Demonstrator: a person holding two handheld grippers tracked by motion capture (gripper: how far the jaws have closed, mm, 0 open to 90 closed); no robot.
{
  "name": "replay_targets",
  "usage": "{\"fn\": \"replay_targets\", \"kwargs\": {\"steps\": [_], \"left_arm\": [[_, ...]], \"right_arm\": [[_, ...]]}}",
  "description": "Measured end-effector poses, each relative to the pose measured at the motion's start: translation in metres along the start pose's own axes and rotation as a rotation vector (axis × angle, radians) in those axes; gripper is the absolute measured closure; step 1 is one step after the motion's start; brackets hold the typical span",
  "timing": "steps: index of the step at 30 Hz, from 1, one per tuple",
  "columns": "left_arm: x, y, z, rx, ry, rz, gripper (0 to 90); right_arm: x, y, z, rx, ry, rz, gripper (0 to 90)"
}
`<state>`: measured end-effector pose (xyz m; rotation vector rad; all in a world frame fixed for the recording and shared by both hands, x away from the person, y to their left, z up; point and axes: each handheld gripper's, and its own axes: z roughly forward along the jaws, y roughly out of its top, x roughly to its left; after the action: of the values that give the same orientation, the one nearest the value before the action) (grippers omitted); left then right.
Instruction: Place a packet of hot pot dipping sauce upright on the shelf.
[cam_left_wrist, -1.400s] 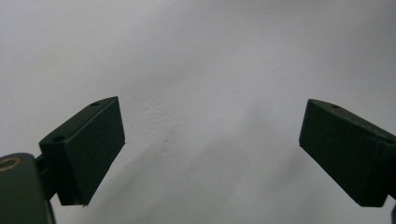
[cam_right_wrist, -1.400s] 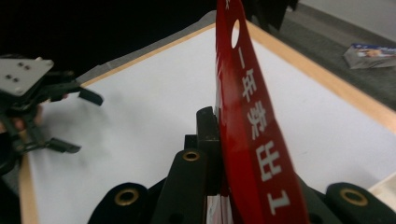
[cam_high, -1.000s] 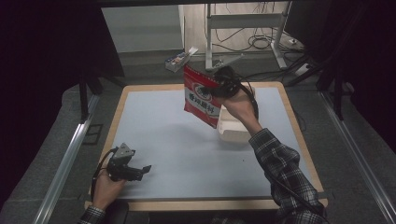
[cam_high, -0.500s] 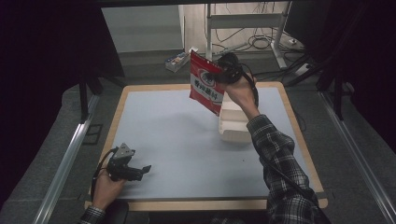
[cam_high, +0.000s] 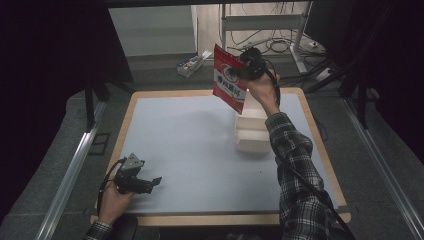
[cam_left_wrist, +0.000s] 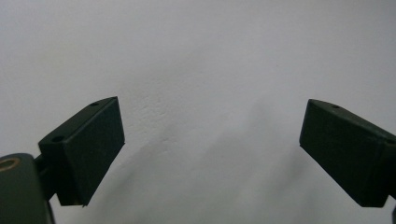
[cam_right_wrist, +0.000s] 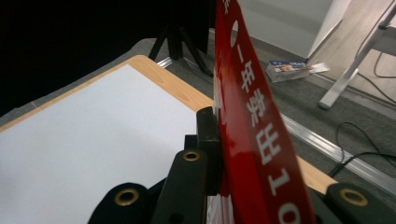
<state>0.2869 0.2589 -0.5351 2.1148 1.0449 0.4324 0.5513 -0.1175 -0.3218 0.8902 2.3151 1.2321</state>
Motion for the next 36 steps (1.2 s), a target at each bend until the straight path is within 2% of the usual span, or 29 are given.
{"fn": "replay_targets", "kwargs": {"steps": [8,17,36], "left_arm": [[0.000,0.000,0.000,-0.001,-0.001,-0.001,6.3],[0.000,0.000,0.000,0.006,-0.005,-0.004,6.1],[0.000,0.000,0.001,0.013,-0.002,0.005,5.9]], "right_arm": [[-0.016,-0.008,0.000,0.009,-0.037,0.016,88.2],[-0.030,-0.024,-0.010,0.021,-0.053,0.041,88.1],[-0.045,-0.048,-0.041,0.036,-0.067,0.067,88.0]]}}
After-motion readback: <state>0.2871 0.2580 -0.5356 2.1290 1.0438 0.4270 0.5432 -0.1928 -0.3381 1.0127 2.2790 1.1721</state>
